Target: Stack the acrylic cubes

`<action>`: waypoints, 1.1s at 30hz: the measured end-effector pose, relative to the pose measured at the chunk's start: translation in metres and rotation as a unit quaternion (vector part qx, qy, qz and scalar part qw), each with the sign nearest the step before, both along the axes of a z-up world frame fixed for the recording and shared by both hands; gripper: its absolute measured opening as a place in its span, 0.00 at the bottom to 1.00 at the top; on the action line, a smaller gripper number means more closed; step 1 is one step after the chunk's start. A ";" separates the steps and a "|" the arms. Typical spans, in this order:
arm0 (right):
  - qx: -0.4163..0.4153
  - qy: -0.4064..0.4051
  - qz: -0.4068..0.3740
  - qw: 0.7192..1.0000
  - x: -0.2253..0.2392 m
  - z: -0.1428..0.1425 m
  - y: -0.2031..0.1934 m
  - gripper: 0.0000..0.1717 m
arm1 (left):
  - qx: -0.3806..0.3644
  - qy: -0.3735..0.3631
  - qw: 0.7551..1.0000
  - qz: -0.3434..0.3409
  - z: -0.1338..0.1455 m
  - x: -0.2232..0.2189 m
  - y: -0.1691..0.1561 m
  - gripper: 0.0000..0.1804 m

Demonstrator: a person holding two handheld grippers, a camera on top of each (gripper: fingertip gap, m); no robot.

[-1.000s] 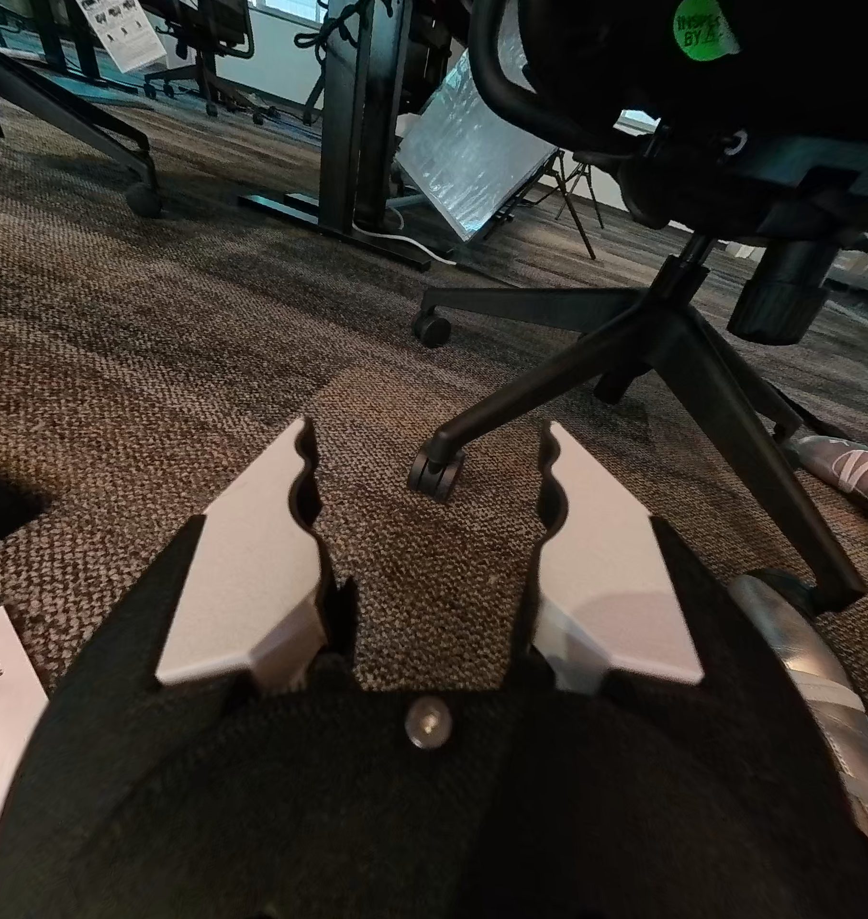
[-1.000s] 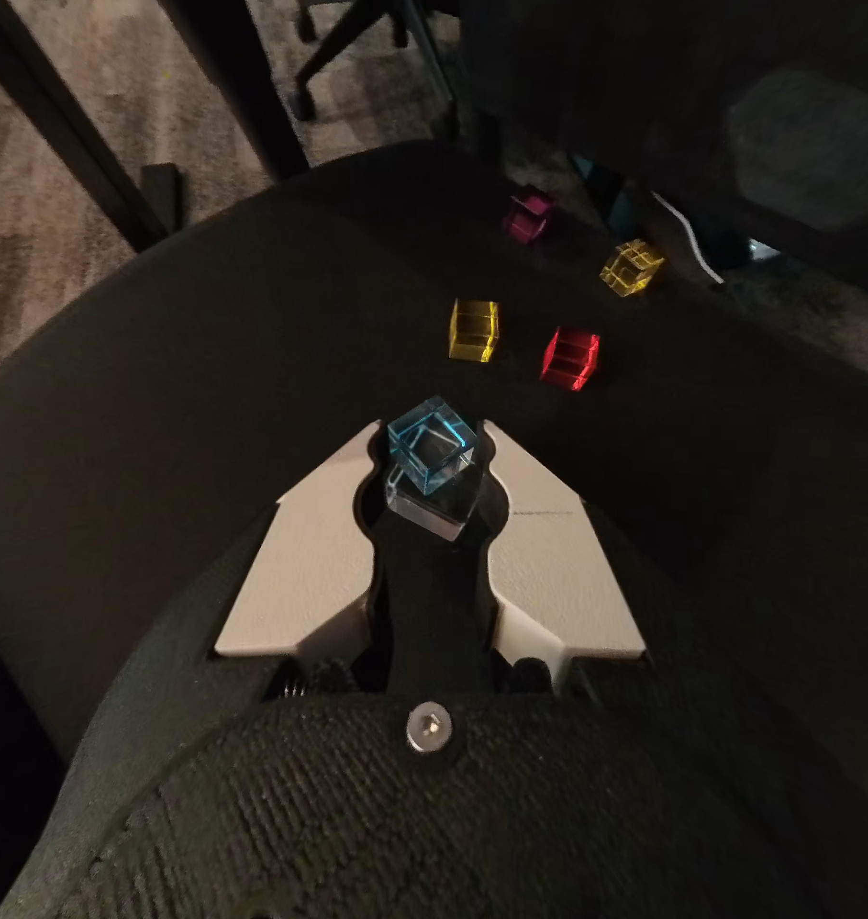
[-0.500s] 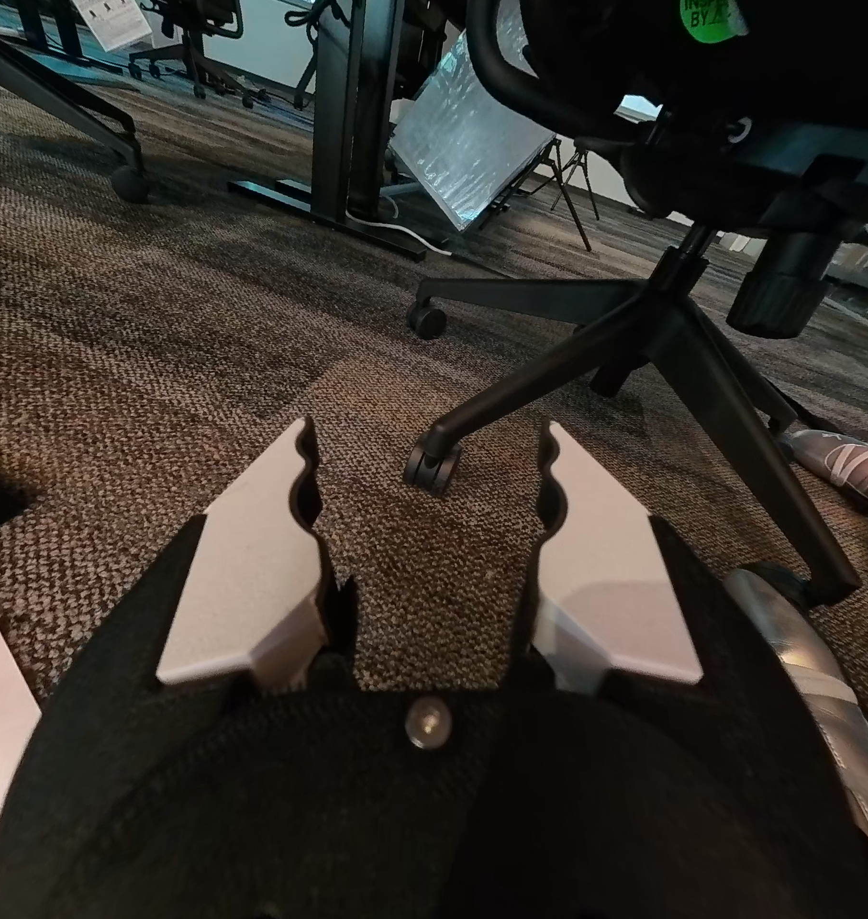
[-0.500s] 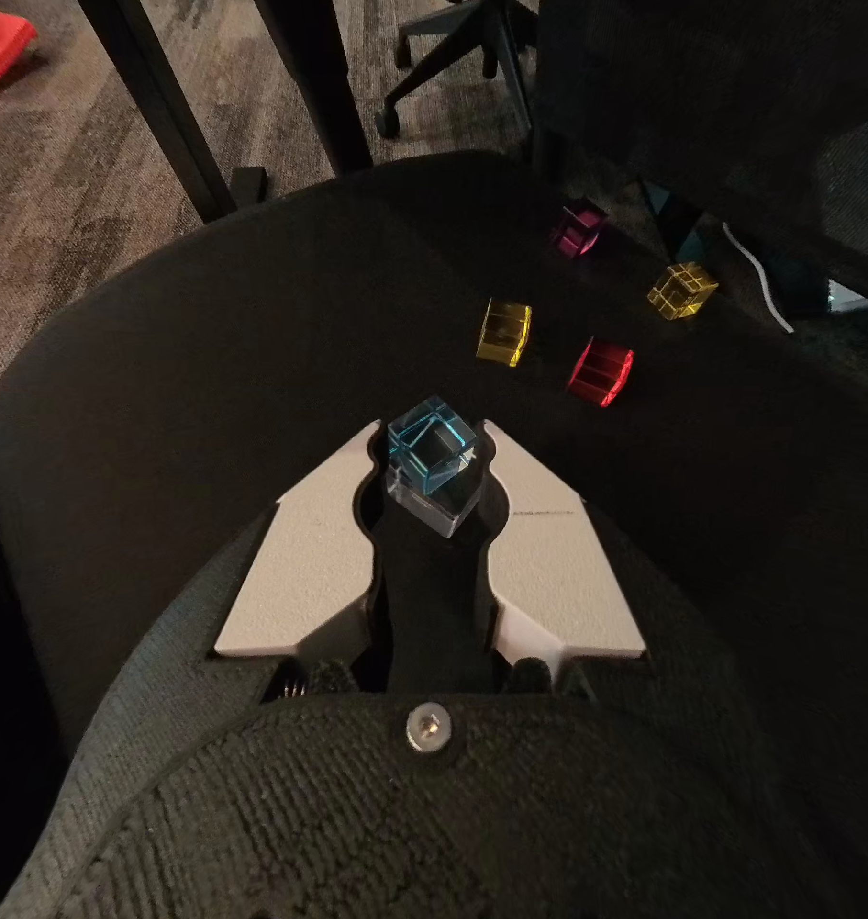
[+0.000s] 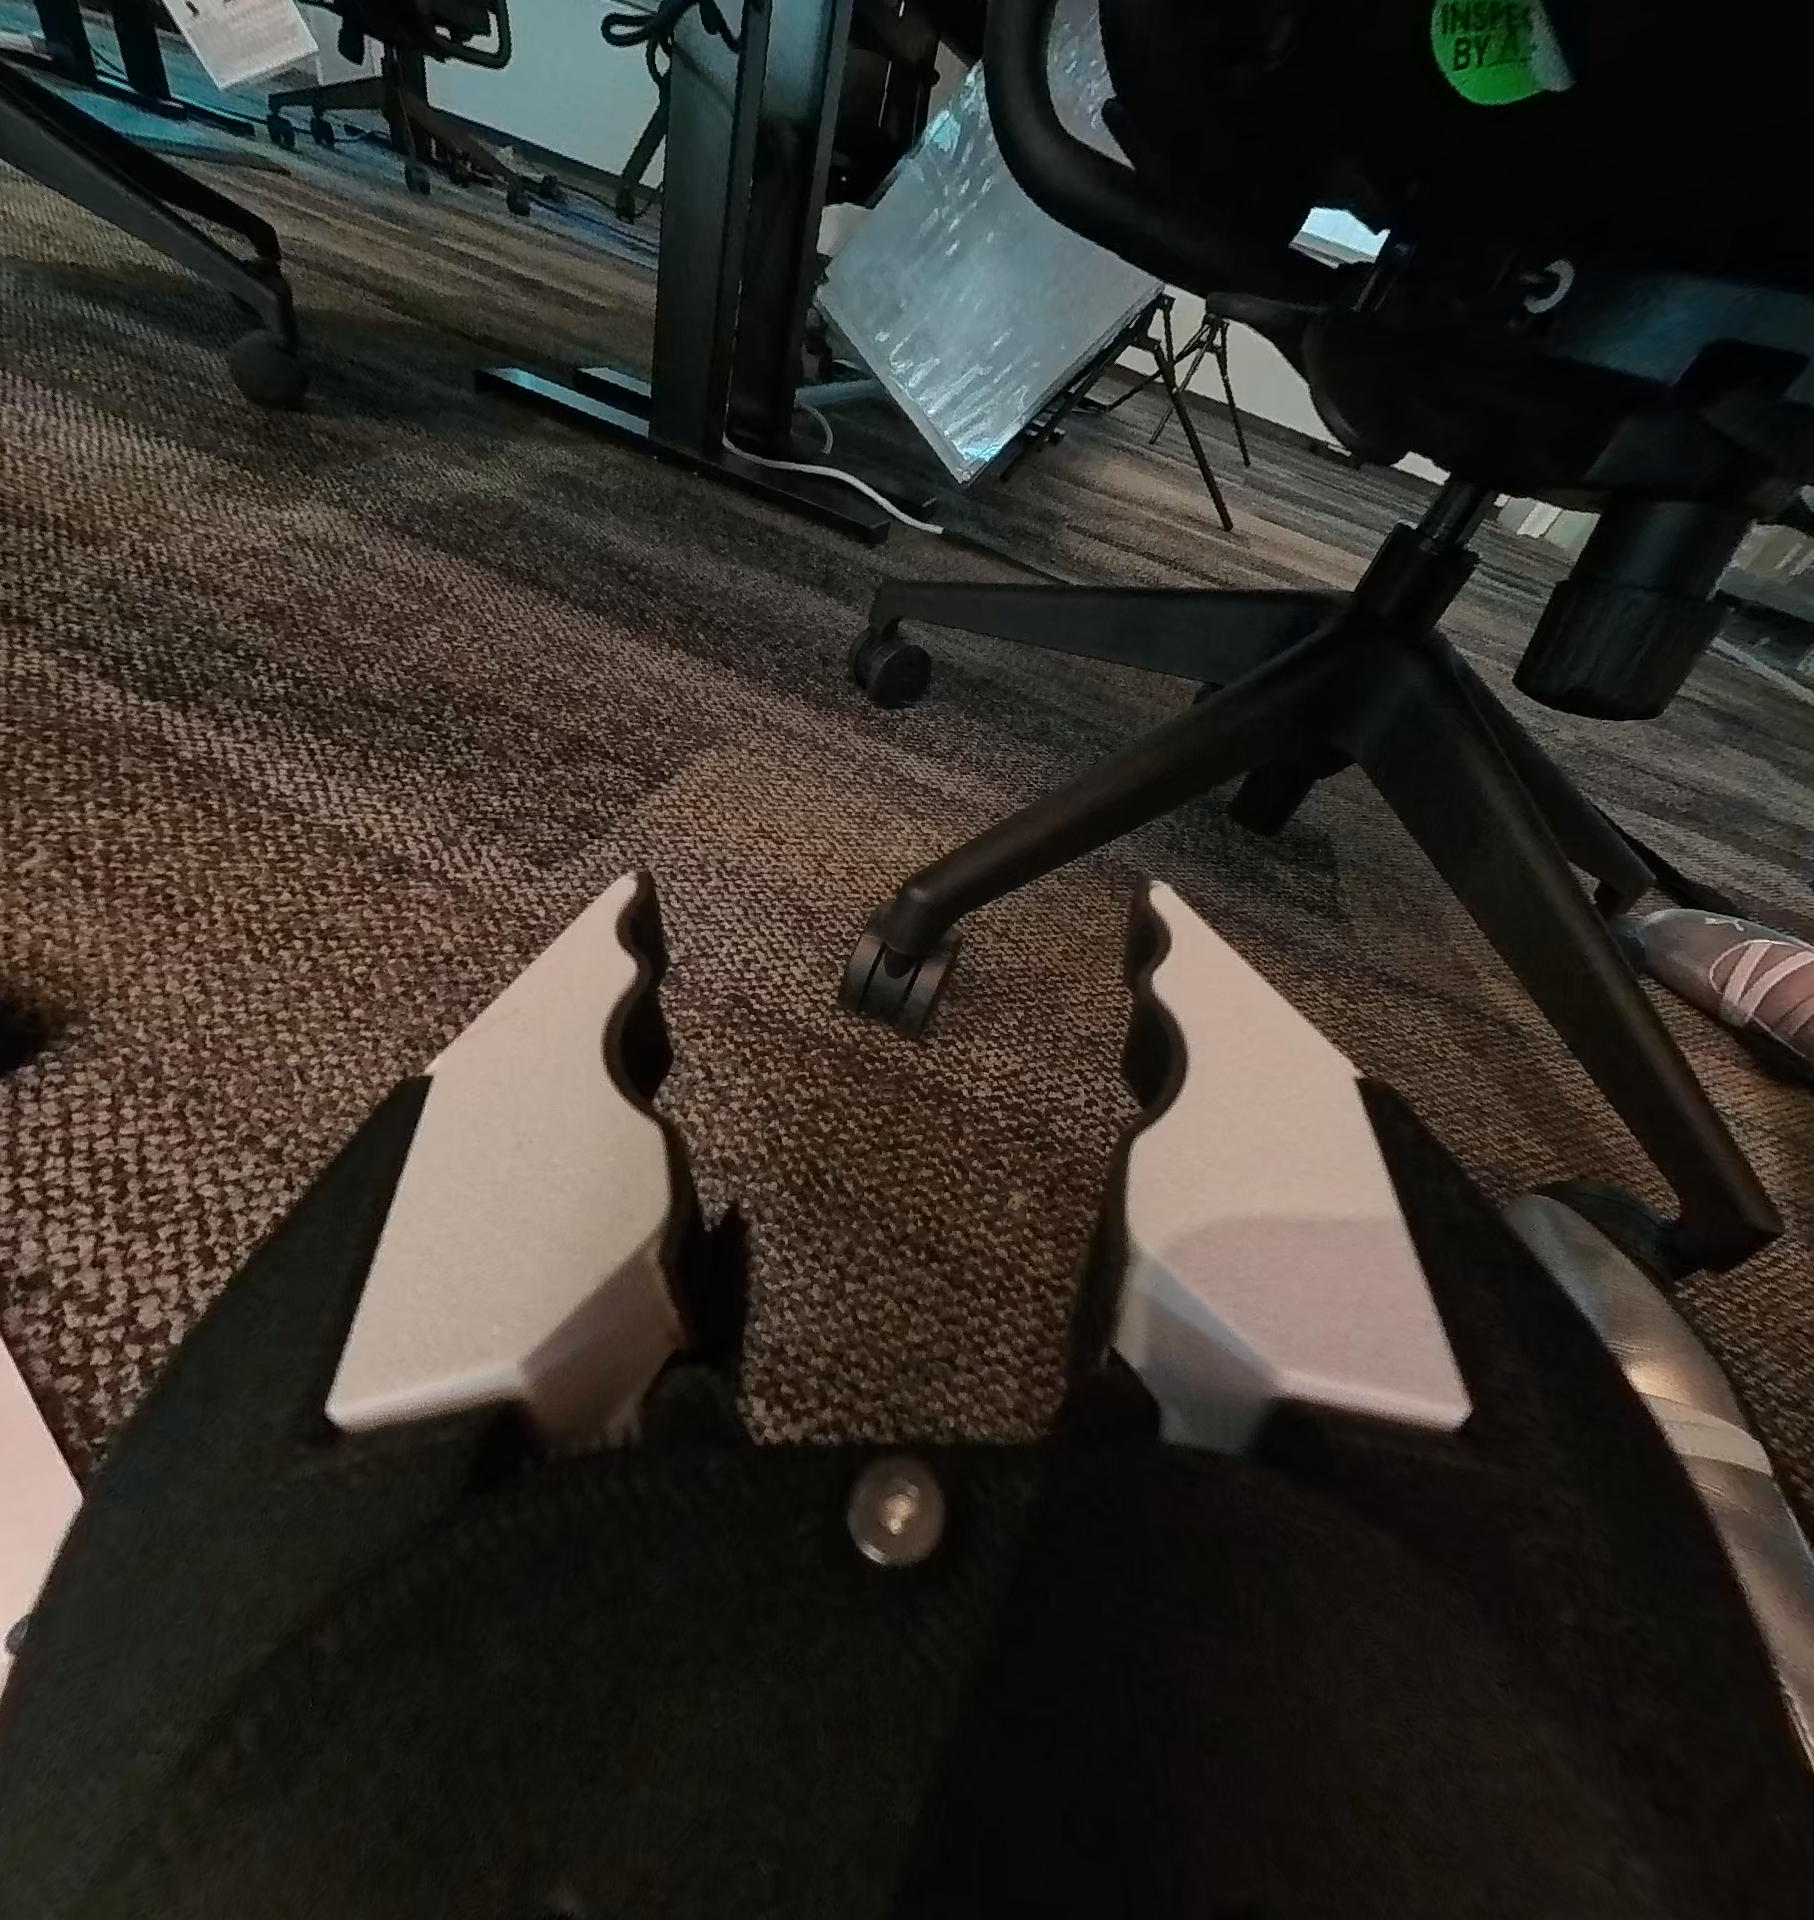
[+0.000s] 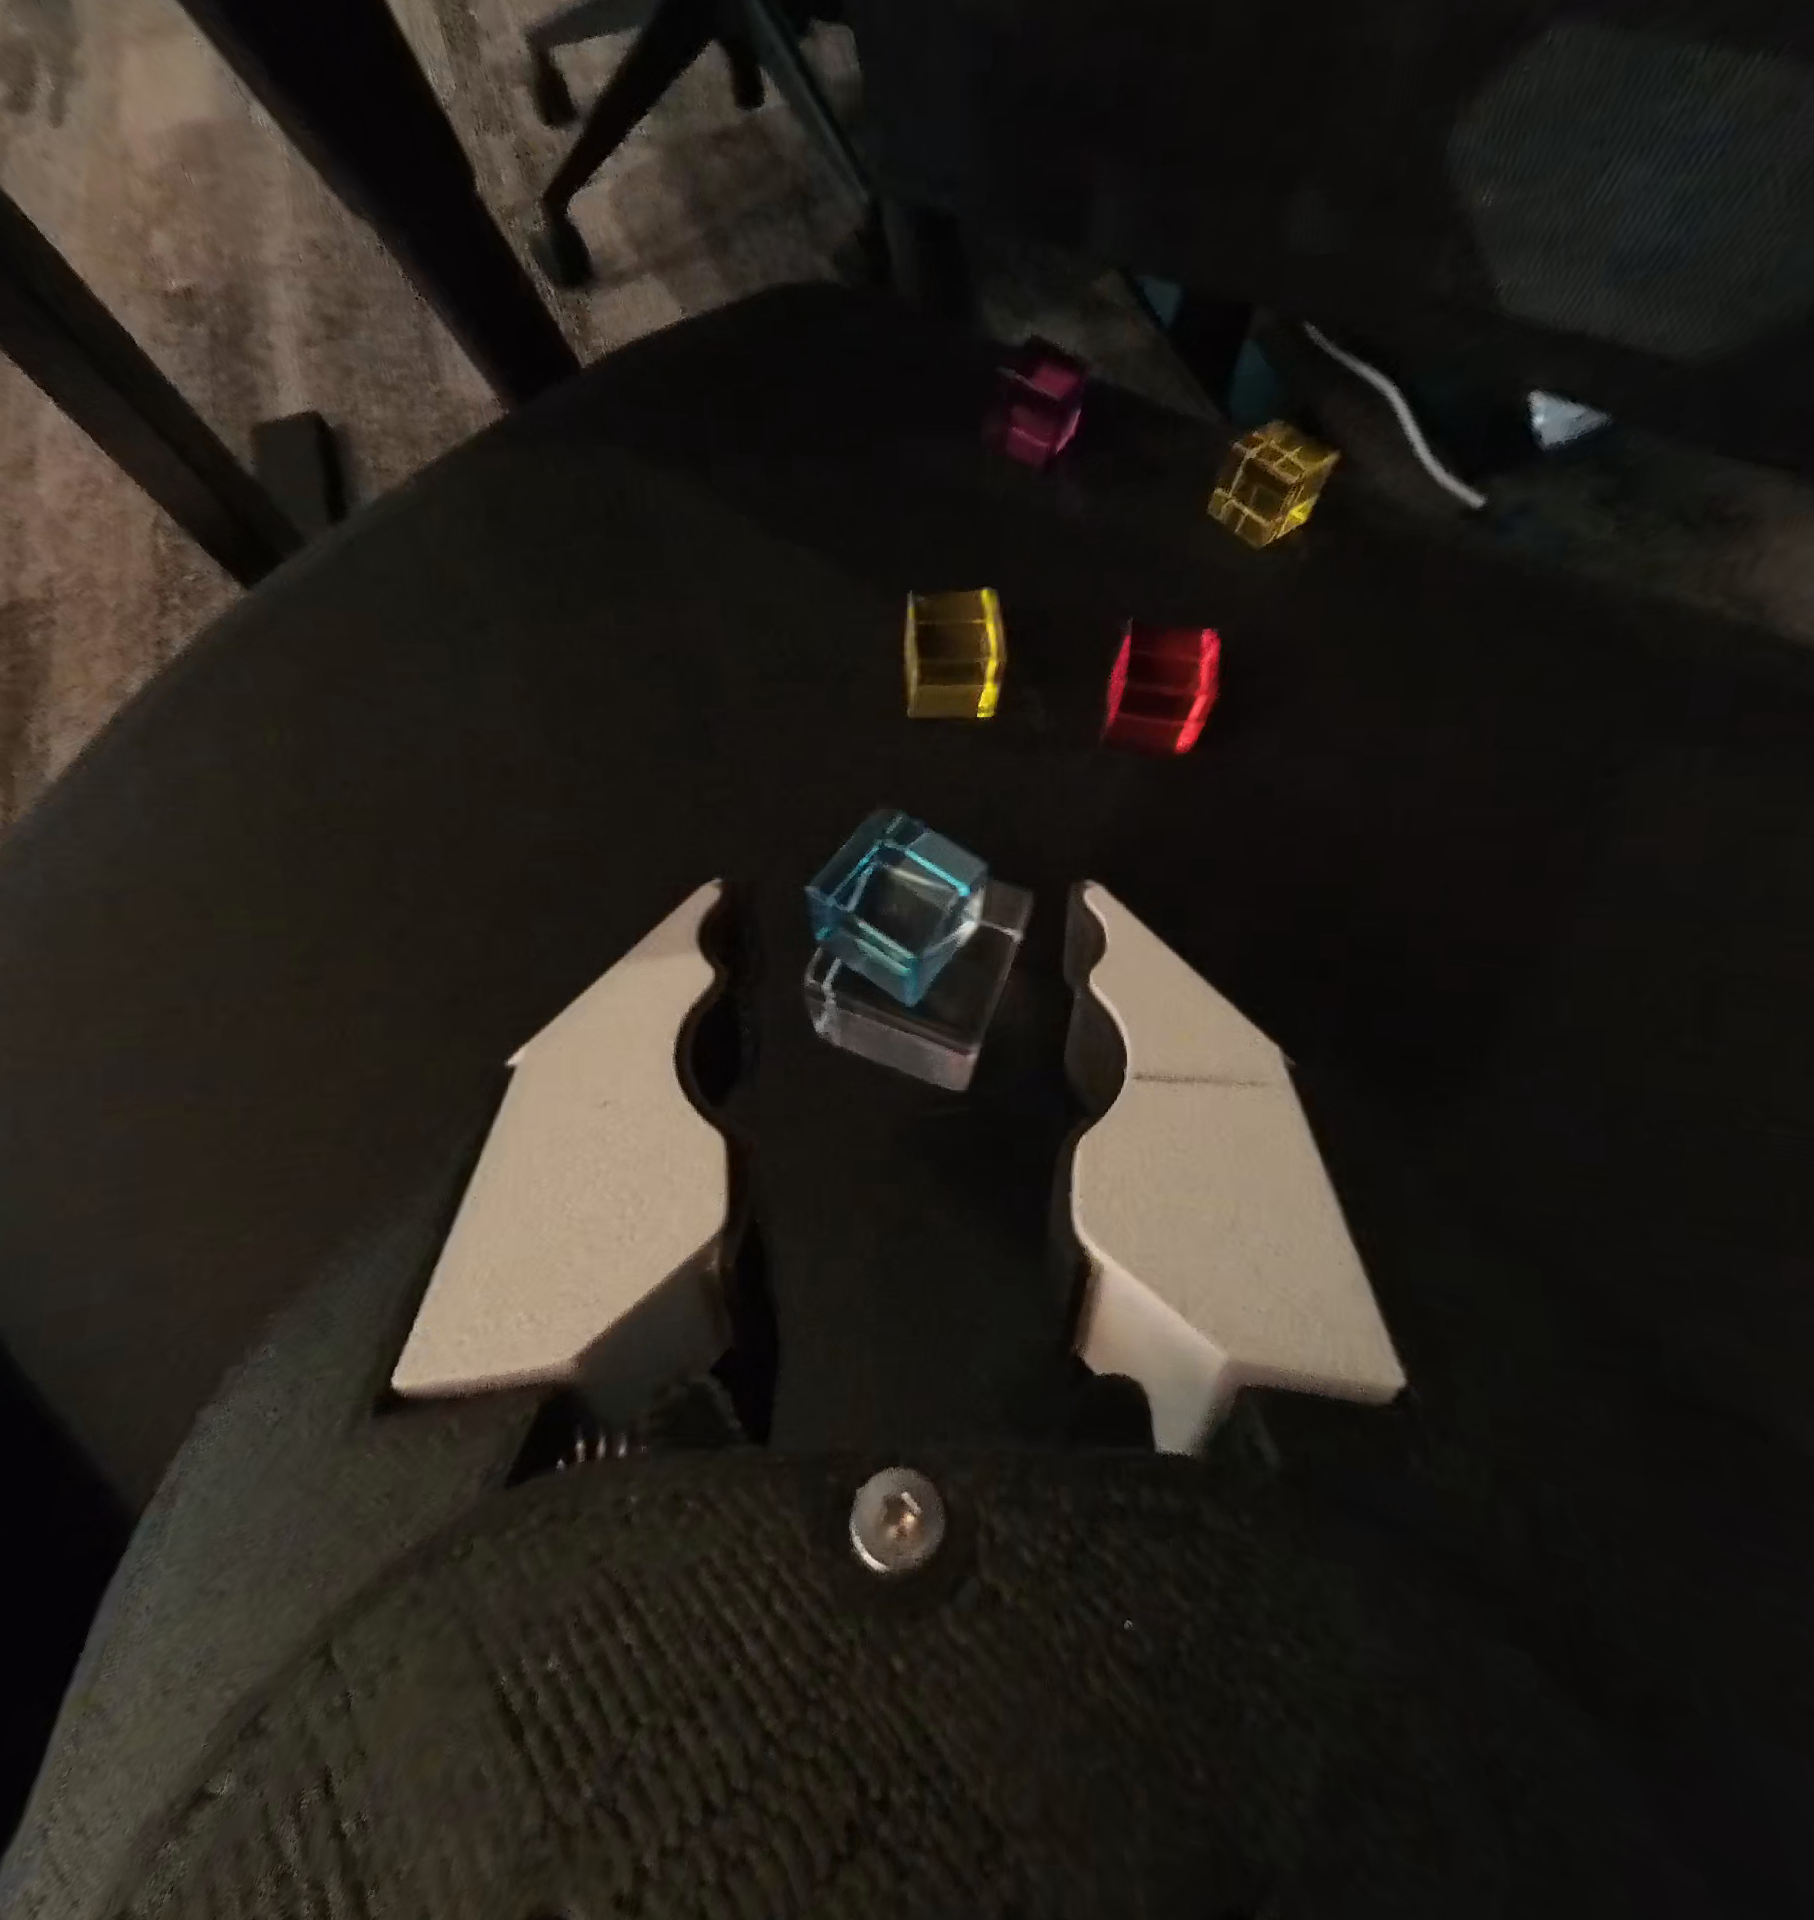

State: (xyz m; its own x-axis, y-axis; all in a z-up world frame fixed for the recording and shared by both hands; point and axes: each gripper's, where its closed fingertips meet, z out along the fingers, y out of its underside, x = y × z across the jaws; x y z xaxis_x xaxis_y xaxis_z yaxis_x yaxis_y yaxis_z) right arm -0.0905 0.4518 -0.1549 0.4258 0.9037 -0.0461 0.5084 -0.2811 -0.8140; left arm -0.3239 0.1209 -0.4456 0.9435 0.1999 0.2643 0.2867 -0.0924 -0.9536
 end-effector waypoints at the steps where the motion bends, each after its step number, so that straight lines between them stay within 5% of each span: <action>1: -0.006 0.001 -0.008 1.000 -0.002 -0.003 -0.003 0.38 | 0.001 0.004 1.000 0.000 0.001 0.000 0.000 0.49; 5: 0.037 -0.009 -0.054 0.998 -0.003 -0.009 0.002 0.35 | 0.045 0.048 0.998 -0.016 0.037 0.016 0.002 0.49; 8: 0.065 0.003 -0.060 0.996 -0.004 -0.007 0.002 0.19 | 0.167 0.102 0.977 -0.088 0.148 0.067 0.011 0.45; 11: 0.087 0.018 -0.056 0.994 -0.002 -0.004 0.004 0.16 | 0.247 0.159 0.939 -0.178 0.273 0.126 0.032 0.40; 15: 0.105 0.060 -0.043 0.992 0.004 0.001 0.010 0.16 | 0.143 0.188 0.910 -0.342 0.344 0.197 0.117 0.38; 19: 0.083 0.120 -0.055 0.988 0.014 0.006 0.019 0.16 | -0.040 0.202 0.904 -0.374 0.327 0.220 0.229 0.41; 22: 0.099 0.142 -0.053 0.983 0.020 0.016 0.019 0.16 | -0.127 0.216 0.882 -0.398 0.294 0.236 0.278 0.40; 26: 0.115 0.137 -0.037 0.983 0.032 0.018 0.016 0.16 | -0.207 0.224 0.857 -0.415 0.258 0.242 0.311 0.39; 33: 0.143 0.150 0.063 0.976 0.041 0.027 -0.006 0.16 | -0.243 0.210 0.821 -0.472 0.244 0.254 0.330 0.32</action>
State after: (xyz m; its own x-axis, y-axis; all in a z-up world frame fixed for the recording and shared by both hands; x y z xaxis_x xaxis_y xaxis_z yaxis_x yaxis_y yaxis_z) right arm -0.0491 0.4461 -0.1275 0.3162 0.9424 0.1094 0.2512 0.0281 -0.9675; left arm -0.0703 0.4514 -0.2021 0.7268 -0.6866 -0.0188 -0.4757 -0.4835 -0.7348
